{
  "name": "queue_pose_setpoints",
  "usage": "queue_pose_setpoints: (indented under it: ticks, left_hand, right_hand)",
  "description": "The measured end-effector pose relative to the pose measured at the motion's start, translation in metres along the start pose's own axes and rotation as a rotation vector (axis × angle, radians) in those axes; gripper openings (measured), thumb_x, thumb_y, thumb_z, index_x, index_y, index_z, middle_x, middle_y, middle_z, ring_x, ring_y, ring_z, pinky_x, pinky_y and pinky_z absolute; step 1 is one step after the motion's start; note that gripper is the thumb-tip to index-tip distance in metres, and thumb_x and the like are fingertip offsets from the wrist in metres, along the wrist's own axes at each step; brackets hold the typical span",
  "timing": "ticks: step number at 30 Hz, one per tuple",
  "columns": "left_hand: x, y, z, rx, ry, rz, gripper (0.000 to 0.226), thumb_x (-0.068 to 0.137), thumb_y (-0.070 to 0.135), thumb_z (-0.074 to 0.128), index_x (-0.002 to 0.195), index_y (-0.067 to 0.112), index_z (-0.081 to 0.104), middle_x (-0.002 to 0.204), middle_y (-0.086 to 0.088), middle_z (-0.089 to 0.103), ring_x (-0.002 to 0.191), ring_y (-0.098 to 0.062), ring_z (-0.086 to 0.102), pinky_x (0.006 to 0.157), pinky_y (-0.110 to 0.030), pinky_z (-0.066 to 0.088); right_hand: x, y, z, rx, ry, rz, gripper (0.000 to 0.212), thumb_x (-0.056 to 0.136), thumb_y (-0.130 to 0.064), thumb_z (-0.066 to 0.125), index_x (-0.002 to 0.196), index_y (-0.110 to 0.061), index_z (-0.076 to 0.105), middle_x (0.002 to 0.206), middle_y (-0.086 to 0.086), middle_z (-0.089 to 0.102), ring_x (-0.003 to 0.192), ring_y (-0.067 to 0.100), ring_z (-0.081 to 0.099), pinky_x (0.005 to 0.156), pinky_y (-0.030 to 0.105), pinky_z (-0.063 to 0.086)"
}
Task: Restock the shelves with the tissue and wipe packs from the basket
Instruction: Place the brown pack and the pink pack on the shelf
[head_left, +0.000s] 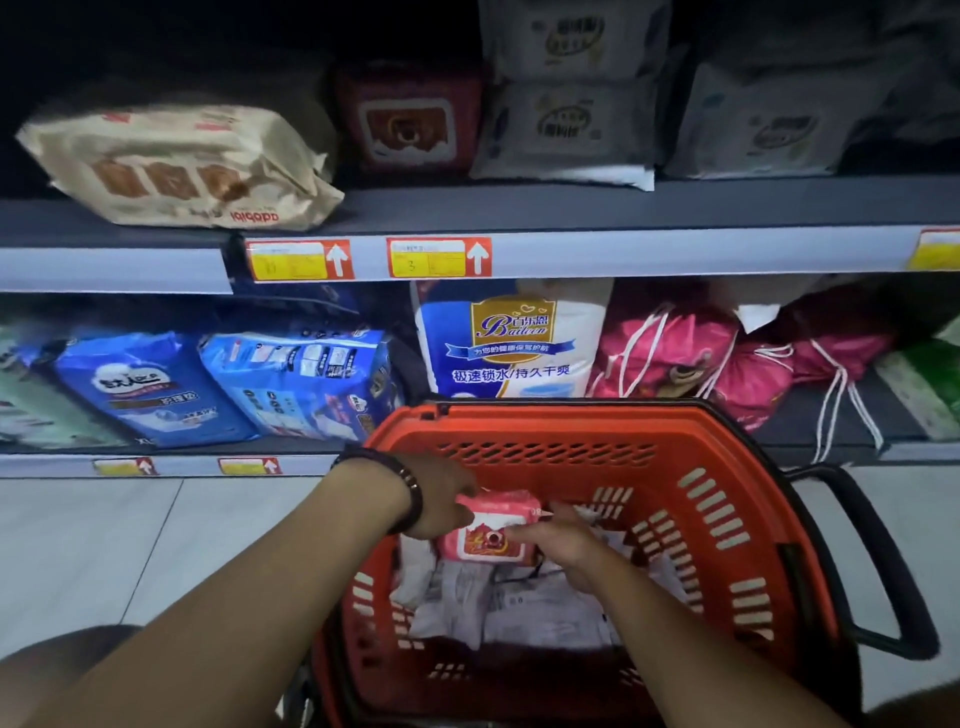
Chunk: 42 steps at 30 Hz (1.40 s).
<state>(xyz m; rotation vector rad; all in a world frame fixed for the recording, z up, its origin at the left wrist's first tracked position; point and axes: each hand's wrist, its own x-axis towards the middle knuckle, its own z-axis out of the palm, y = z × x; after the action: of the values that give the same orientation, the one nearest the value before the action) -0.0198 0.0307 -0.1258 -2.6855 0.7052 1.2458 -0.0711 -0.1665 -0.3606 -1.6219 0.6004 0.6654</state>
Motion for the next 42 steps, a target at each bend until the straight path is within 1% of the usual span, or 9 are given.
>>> queue_pose_setpoints:
  ticks: [10, 14, 18, 22, 25, 30, 32, 38, 42]
  left_hand:
    - [-0.012, 0.004, -0.009, 0.022, -0.019, -0.027, 0.049, 0.107, 0.047, 0.045, 0.152, 0.027, 0.048, 0.158, -0.001, 0.048, 0.143, -0.024, 0.047, 0.115, -0.037, 0.041]
    - [-0.027, 0.0, -0.008, 0.004, -0.015, -0.064, 0.053, 0.107, 0.051, 0.043, 0.153, 0.025, 0.047, 0.159, -0.001, 0.046, 0.144, -0.024, 0.045, 0.114, -0.037, 0.039]
    - [-0.051, -0.012, -0.012, -0.061, 0.066, -0.135, 0.06, 0.104, 0.062, 0.039, 0.151, 0.026, 0.05, 0.157, -0.005, 0.05, 0.14, -0.027, 0.05, 0.113, -0.035, 0.041]
    - [-0.074, -0.025, -0.015, -0.579, 0.152, -0.251, 0.072, 0.098, 0.074, 0.038, 0.15, 0.024, 0.046, 0.146, -0.011, 0.057, 0.118, -0.036, 0.067, 0.095, -0.044, 0.057]
    - [-0.089, -0.019, -0.016, -1.087, 0.111, -0.151, 0.069, 0.092, 0.076, 0.048, 0.138, 0.025, 0.051, 0.126, -0.011, 0.07, 0.091, -0.035, 0.076, 0.082, -0.043, 0.061]
    - [-0.095, 0.003, -0.025, -1.587, 0.588, 0.016, 0.045, 0.091, 0.044, 0.076, 0.123, 0.019, 0.057, 0.1, -0.014, 0.075, 0.063, -0.026, 0.07, 0.045, -0.025, 0.05]
    - [-0.098, 0.002, -0.037, -1.739, 0.695, 0.08, 0.04, 0.089, 0.031, 0.08, 0.12, 0.013, 0.061, 0.093, -0.016, 0.074, 0.065, -0.026, 0.069, 0.049, -0.029, 0.055]
    - [-0.108, -0.002, -0.076, -1.813, 0.869, 0.269, 0.031, 0.091, 0.007, 0.074, 0.118, 0.008, 0.06, 0.081, -0.013, 0.077, 0.061, -0.027, 0.072, 0.068, -0.041, 0.059]
    - [-0.108, -0.012, -0.099, -1.823, 1.039, 0.373, 0.032, 0.092, 0.005, 0.074, 0.118, 0.009, 0.055, 0.104, -0.015, 0.077, 0.074, -0.02, 0.075, 0.07, -0.039, 0.063]
  right_hand:
    - [-0.039, -0.021, 0.024, -0.127, 0.02, -0.084, 0.057, 0.064, -0.016, 0.099, 0.107, -0.026, 0.064, 0.107, -0.006, 0.077, 0.1, 0.017, 0.073, 0.08, 0.032, 0.061]
    - [-0.058, -0.026, 0.022, -0.221, 0.075, -0.213, 0.06, 0.06, -0.021, 0.1, 0.106, -0.025, 0.063, 0.1, -0.005, 0.078, 0.093, 0.018, 0.075, 0.085, 0.045, 0.064]
    - [-0.081, -0.045, 0.0, -0.194, 0.048, -0.362, 0.061, 0.053, -0.023, 0.101, 0.103, -0.029, 0.066, 0.102, 0.006, 0.078, 0.088, 0.028, 0.076, 0.071, 0.062, 0.064]
    - [-0.128, -0.092, -0.018, -0.283, 0.103, -0.656, 0.06, 0.061, -0.01, 0.1, 0.107, -0.032, 0.067, 0.107, -0.001, 0.076, 0.095, 0.014, 0.072, 0.082, 0.037, 0.06]
    - [-0.168, -0.125, -0.018, -0.346, 0.25, -0.838, 0.069, 0.059, -0.016, 0.102, 0.114, -0.04, 0.068, 0.11, -0.019, 0.074, 0.105, -0.002, 0.068, 0.09, 0.02, 0.054]
    - [-0.211, -0.164, -0.006, -0.378, 0.519, -1.108, 0.089, 0.06, -0.006, 0.101, 0.131, -0.047, 0.066, 0.128, -0.017, 0.054, 0.122, -0.012, 0.053, 0.108, 0.011, 0.043]
    - [-0.224, -0.179, -0.002, -0.367, 0.577, -1.046, 0.095, 0.065, -0.013, 0.1, 0.138, -0.056, 0.056, 0.135, -0.014, 0.045, 0.126, -0.011, 0.046, 0.115, 0.015, 0.039]
    - [-0.24, -0.238, 0.004, -0.161, 0.533, -0.859, 0.12, 0.056, -0.064, 0.092, 0.159, -0.027, 0.043, 0.14, -0.004, 0.057, 0.123, 0.008, 0.06, 0.111, 0.03, 0.046]
    - [-0.234, -0.287, 0.0, -0.031, 0.552, -0.871, 0.067, 0.072, -0.028, 0.097, 0.131, -0.029, 0.066, 0.1, -0.011, 0.08, 0.094, 0.007, 0.077, 0.096, 0.042, 0.061]
